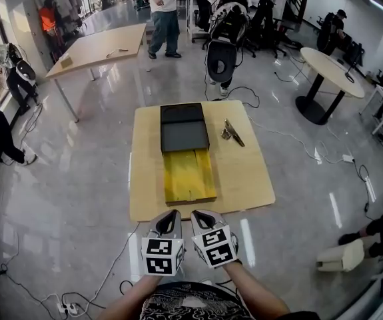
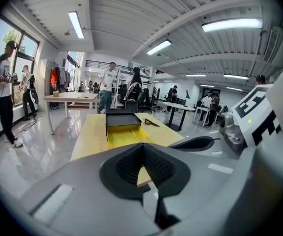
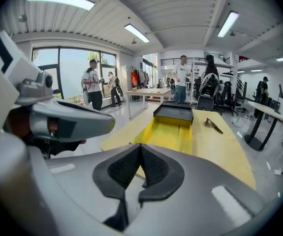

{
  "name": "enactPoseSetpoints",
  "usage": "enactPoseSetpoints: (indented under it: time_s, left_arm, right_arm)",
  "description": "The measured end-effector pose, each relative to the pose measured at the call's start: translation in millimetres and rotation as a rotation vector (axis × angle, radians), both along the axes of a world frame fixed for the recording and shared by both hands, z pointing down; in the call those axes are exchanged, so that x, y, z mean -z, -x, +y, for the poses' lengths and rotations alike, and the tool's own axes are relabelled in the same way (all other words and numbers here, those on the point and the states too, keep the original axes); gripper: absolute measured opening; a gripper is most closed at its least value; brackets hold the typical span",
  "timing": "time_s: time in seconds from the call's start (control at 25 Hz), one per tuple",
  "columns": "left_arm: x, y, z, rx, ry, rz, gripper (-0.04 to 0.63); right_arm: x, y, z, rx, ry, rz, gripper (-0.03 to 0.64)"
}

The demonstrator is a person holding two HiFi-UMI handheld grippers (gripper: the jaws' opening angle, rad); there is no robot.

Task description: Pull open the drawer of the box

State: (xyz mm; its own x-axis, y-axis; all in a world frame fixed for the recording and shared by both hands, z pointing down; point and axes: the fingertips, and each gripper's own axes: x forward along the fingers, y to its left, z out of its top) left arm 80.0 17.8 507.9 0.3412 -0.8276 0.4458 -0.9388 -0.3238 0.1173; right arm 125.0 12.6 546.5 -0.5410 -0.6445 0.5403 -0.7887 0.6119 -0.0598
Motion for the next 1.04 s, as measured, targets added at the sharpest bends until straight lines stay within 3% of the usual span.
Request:
enactPoseSetpoints:
  time_s: [0.12, 0.36, 0.44, 0.6, 0.8, 1.04]
  left_arm:
    - [-22, -62, 31, -0.003, -0.008, -0.008, 0.012]
    - [-44, -101, 51, -0.014, -0.014, -0.010, 0.014]
    - [-54, -108, 55, -0.018, -0.014, -0.012, 0.012]
    - [-17, -114, 72, -0.018, -0.015, -0.013, 0.013]
    - [-12, -102, 76, -0.015, -0.013, -0.010, 0.012]
    - [-2, -138, 82, -0.015, -0.005, -0.010, 0.013]
  right_arm:
    - [-15, -63, 30, -0.025, 0.001, -0.055, 0.005]
    - [-31, -100, 49, -0.056, 0.008, -0.119, 0.005]
    - [-38, -105, 53, -0.061, 0.011, -0.132, 0.005]
    - [0, -111, 70, -0.060, 0.013, -0.140, 0.005]
    - [6, -99, 73, -0.057, 0.010, -0.139, 0.005]
    - [17, -133, 78, -0.045, 0.013, -0.137, 0.005]
